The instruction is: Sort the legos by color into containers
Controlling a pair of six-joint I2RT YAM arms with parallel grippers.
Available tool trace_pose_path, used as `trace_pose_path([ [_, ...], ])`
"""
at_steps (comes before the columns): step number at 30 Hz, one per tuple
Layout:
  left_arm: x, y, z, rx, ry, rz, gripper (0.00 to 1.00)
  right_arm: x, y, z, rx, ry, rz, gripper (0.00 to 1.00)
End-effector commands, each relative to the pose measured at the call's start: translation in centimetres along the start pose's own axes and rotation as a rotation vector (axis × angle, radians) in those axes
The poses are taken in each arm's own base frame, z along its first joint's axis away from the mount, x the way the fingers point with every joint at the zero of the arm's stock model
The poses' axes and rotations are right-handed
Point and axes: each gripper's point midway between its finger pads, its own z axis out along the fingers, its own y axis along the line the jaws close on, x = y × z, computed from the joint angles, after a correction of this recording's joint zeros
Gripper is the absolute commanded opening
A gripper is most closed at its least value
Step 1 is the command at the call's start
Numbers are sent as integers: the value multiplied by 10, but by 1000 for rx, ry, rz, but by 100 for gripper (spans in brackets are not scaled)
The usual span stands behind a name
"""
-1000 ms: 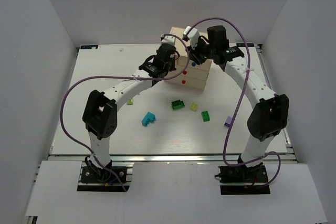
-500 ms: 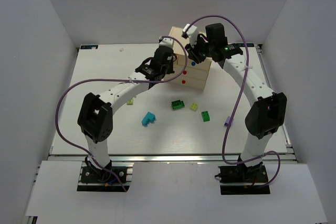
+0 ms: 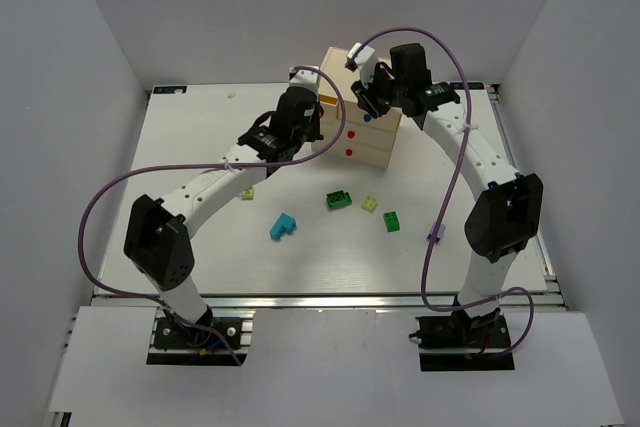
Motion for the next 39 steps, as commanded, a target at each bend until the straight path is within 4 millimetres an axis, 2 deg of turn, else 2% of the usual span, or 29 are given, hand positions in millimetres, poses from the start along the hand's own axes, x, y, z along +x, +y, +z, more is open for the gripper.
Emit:
trace_pose_path([
  [1,-11,-3,-14,23,-27,-18,0,112,33,15,-81,358,157,38],
  [3,-11,-3,-14,26,-30,-17,1,107,36,12,-103,339,153,42],
  [4,-11,-5,-14,35,-30,-21,7,106,37,11,-108,331,151,44],
  [5,-12,-7,-14,45,-29,-22,14,107,39,11,-120,325,150,45],
  [6,-18,-9,-16,55,-41,-28,31,103,42,8,-125,316,144,48],
  [9,-32,-19,-21,125,-57,-41,52,102,44,6,-143,305,134,54],
  [11,-46,-26,-29,165,-73,-47,58,100,48,4,-163,298,119,57],
  [12,-50,-25,-30,172,-72,-53,58,99,49,3,-173,292,113,63],
  [13,-55,-27,-35,187,-78,-61,62,100,48,1,-176,288,109,66],
  [15,-60,-29,-42,198,-73,-88,65,92,53,-1,-197,258,88,74],
  [17,-66,-25,-52,184,-77,-114,67,87,56,-4,-213,230,81,76],
  [19,-72,-12,-57,131,-94,-157,66,80,56,-10,-217,201,69,77],
  [20,-79,-9,-65,124,-111,-179,63,73,59,-14,-231,179,66,77],
  [22,-84,5,-67,88,-129,-198,55,65,63,-19,-255,158,56,77],
  [23,-89,7,-71,85,-141,-203,45,56,64,-25,-270,132,53,77],
  [25,-90,19,-70,53,-134,-207,33,45,68,-34,-294,106,43,77],
  [26,-92,19,-71,53,-134,-207,28,39,72,-38,-317,82,40,77],
  [27,-90,26,-69,35,-123,-208,18,31,72,-44,-317,60,32,76],
  [29,-80,37,-65,11,-90,-208,12,16,74,-54,-326,11,7,76],
  [32,-71,48,-68,7,-75,-212,11,1,76,-58,-342,-49,-27,73],
  [34,-55,53,-70,7,-51,-213,11,-5,76,-56,-348,-73,-44,63],
  [35,-52,52,-72,19,-45,-212,11,-8,80,-54,-362,-81,-55,57],
  [36,-48,57,-73,12,-39,-213,11,-14,83,-51,-381,-99,-67,40],
  [37,-42,59,-77,14,-32,-210,13,-16,84,-48,-387,-99,-67,34],
  [38,-39,60,-78,16,-28,-208,14,-19,84,-45,-378,-94,-69,33],
  [39,-37,64,-79,10,-29,-205,15,-17,81,-37,-365,-72,-32,41],
])
